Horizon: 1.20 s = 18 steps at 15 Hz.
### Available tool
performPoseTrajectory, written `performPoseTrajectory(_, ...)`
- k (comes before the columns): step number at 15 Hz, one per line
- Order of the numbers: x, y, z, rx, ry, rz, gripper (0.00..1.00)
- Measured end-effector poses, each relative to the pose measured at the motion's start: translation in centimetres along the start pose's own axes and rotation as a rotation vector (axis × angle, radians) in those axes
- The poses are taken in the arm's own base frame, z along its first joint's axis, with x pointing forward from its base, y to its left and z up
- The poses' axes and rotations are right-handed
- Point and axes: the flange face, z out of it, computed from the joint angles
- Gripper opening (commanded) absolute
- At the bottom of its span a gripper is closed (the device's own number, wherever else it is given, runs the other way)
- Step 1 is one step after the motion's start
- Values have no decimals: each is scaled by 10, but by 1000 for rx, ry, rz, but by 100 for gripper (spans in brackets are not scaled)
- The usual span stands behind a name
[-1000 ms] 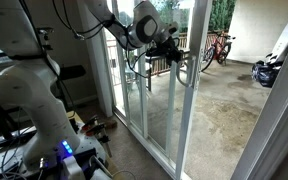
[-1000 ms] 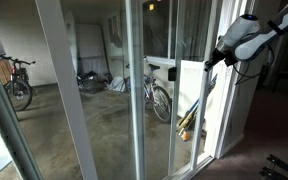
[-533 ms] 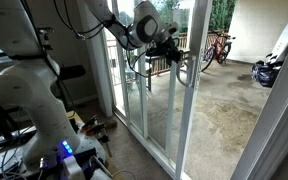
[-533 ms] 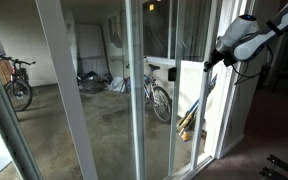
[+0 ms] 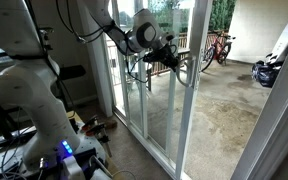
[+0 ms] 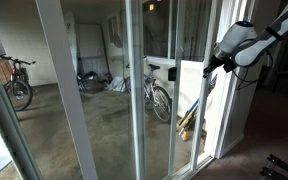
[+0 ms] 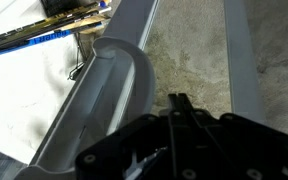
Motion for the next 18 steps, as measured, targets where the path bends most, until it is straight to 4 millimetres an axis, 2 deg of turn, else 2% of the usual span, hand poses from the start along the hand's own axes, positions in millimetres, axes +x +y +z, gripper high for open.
performPoseTrajectory(10, 3, 3, -1, -3, 8, 20, 5)
performPoseTrajectory(18, 14, 15, 0, 9, 16, 90, 5)
